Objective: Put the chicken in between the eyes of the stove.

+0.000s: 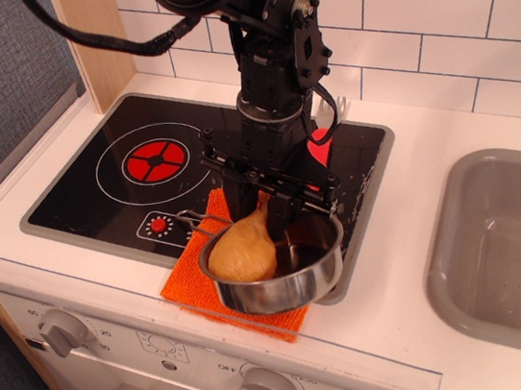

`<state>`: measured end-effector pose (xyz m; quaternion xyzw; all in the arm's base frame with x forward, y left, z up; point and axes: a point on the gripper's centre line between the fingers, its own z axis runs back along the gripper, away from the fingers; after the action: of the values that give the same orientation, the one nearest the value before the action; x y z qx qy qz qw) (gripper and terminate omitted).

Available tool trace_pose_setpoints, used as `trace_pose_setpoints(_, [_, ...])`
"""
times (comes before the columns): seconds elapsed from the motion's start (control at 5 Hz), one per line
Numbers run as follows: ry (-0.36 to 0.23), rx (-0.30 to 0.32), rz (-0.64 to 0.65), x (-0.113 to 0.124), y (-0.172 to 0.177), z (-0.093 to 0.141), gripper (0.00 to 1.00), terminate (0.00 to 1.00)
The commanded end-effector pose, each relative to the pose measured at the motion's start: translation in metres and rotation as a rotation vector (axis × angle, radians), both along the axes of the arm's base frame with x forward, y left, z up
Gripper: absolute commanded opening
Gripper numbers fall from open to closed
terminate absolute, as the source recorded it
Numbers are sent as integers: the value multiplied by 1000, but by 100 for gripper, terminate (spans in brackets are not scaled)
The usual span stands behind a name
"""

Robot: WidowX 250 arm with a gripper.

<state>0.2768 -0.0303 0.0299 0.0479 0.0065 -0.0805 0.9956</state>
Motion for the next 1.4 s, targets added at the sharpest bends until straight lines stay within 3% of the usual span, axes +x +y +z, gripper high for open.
trace_pose_setpoints(0.0, [-95,-2,14,13,-3,36,0,0])
trace_pose_setpoints(0.4, [-163,-68,158,53,28,79,0,0])
trace_pose_setpoints(0.6, [-148,-50,228,82,49,74,0,0])
trace_pose_setpoints(0.8, [-85,-11,266,110,65,52,0,0])
trace_pose_setpoints(1.2, [-54,62,282,124,79,27,0,0])
